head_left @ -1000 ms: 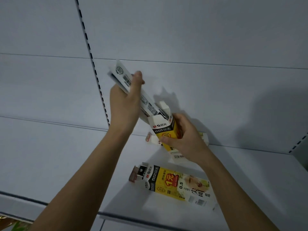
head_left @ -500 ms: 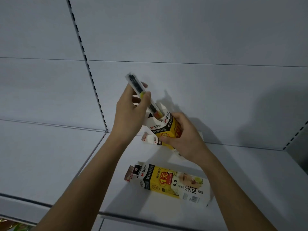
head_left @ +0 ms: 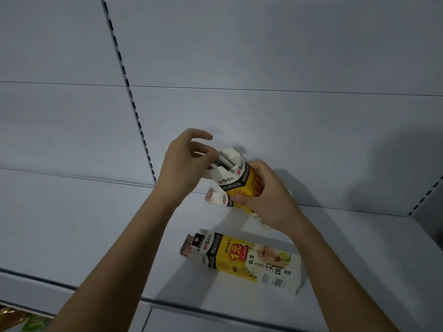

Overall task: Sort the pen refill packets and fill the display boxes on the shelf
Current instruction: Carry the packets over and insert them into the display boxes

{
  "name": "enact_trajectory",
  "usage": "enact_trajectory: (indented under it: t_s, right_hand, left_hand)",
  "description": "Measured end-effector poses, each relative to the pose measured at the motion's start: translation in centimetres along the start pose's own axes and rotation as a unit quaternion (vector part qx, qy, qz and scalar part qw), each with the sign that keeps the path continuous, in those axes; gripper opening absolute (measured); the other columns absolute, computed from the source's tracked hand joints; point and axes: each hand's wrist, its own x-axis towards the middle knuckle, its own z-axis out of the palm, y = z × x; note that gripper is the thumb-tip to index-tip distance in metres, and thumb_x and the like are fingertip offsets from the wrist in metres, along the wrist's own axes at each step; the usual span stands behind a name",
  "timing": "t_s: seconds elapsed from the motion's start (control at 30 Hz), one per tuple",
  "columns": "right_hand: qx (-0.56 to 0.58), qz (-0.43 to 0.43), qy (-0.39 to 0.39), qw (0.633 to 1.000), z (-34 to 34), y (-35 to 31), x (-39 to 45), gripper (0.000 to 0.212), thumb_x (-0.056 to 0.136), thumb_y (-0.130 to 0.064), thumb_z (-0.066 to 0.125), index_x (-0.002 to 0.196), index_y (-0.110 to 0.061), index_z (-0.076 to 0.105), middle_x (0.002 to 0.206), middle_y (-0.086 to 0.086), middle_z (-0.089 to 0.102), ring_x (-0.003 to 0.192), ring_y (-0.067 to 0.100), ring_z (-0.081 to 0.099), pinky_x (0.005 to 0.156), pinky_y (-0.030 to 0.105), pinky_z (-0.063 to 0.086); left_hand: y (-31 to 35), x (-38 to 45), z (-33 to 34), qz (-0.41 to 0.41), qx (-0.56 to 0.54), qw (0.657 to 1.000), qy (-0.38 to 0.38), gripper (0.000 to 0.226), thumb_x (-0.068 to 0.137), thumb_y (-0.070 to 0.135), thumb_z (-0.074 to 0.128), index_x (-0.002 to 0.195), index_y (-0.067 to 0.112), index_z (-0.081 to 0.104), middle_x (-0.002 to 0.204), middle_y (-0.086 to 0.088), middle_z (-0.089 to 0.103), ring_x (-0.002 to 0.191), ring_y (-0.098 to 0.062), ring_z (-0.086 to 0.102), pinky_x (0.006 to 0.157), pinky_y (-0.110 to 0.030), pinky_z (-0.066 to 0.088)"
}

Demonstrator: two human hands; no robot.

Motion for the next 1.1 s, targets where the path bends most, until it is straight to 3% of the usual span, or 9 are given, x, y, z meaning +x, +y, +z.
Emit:
enact_trajectory:
  t_s: [0.2,0.3,0.4,0.5,0.6,0.67,0.83,0.93,1.1]
  right_hand:
    - [-0.011,0.000,-0.002,1.000,-0.2,0.2,-0.1,0.056,0.074,-0.016,0.085,0.118,-0.033,0.054,0.107,-0.016,0.066,0.099,0.002,0.064,0.087,0.036,0.057]
    - [-0.014,-0.002,0.002,1.000,-0.4,0.2,-0.1,0.056,0.074,-0.016,0.085,0.118,-0.032,0.054,0.106,-0.015,0.067,0.098,0.002,0.064,0.086,0.035,0.057]
    - [-0.015,-0.007,-0.002,1.000,-0.4,0.0,0.1,0.055,0.075,-0.014,0.084,0.117,-0.031,0.054,0.106,-0.013,0.067,0.098,0.005,0.065,0.086,0.037,0.057]
    - [-0.022,-0.009,-0.005,1.000,-0.3,-0.1,0.2,0.054,0.076,-0.012,0.083,0.117,-0.030,0.054,0.105,-0.012,0.066,0.097,0.005,0.065,0.085,0.036,0.057]
    - [-0.038,-0.004,-0.007,0.999,-0.3,-0.1,0.4,0.054,0.075,-0.015,0.084,0.118,-0.031,0.054,0.105,-0.014,0.066,0.096,0.002,0.064,0.085,0.035,0.058]
    - [-0.048,0.002,-0.017,0.999,-0.3,0.1,0.5,0.054,0.075,-0.017,0.084,0.117,-0.033,0.054,0.104,-0.014,0.066,0.095,0.003,0.065,0.084,0.036,0.057]
    - [-0.208,0.039,-0.096,0.973,-0.6,0.8,0.8,0.057,0.073,-0.028,0.084,0.121,-0.037,0.054,0.101,-0.011,0.065,0.093,0.012,0.064,0.082,0.044,0.056]
    - [-0.296,0.063,-0.154,0.941,-0.6,1.2,0.6,0.068,0.072,-0.030,0.085,0.133,-0.033,0.052,0.114,-0.008,0.065,0.099,0.015,0.063,0.086,0.043,0.055]
    - [-0.376,0.073,-0.172,0.907,1.1,2.6,-0.1,0.074,0.075,-0.040,0.081,0.140,-0.027,0.048,0.133,-0.006,0.057,0.118,0.018,0.056,0.096,0.042,0.049]
  left_hand:
    - [-0.3,0.0,0.8,-0.022,0.007,1.000,0.007,0.008,0.081,0.014,0.080,0.082,0.017,0.072,0.081,0.001,0.073,0.079,-0.019,0.073,0.069,-0.042,0.062]
    - [-0.1,-0.1,1.1,-0.018,0.008,1.000,-0.011,0.008,0.087,0.019,0.074,0.086,0.012,0.076,0.080,0.001,0.076,0.077,-0.018,0.073,0.070,-0.038,0.062]
    - [-0.1,-0.7,1.8,0.011,0.040,0.999,-0.030,0.026,0.098,0.028,0.058,0.086,0.017,0.079,0.081,0.005,0.076,0.076,-0.011,0.072,0.073,-0.036,0.060]
    - [-0.1,-1.0,2.3,0.002,0.051,0.998,-0.035,0.036,0.102,0.035,0.049,0.080,0.027,0.076,0.080,0.012,0.074,0.075,-0.002,0.070,0.064,-0.020,0.056]
    - [-0.3,-0.9,2.5,-0.004,0.070,0.994,-0.079,0.036,0.101,0.044,0.048,0.090,0.023,0.075,0.089,0.006,0.075,0.080,-0.006,0.070,0.062,-0.021,0.057]
    - [-0.6,-0.8,2.7,-0.017,0.088,0.990,-0.112,0.027,0.096,0.046,0.055,0.098,0.023,0.070,0.092,0.005,0.073,0.080,-0.005,0.069,0.056,-0.013,0.051]
    - [-3.1,-0.5,2.9,0.004,0.207,0.973,-0.101,0.024,0.085,0.029,0.075,0.102,0.020,0.060,0.091,0.009,0.064,0.080,-0.004,0.060,0.056,-0.009,0.044]
    - [-5.0,-0.7,2.9,-0.034,0.189,0.970,-0.147,0.019,0.085,0.025,0.077,0.098,0.019,0.064,0.089,0.008,0.068,0.073,-0.003,0.065,0.054,-0.009,0.045]
    - [-8.1,-1.7,3.6,-0.046,0.221,0.948,-0.223,0.007,0.088,0.026,0.072,0.095,0.026,0.072,0.094,0.006,0.069,0.086,-0.011,0.066,0.072,-0.023,0.053]
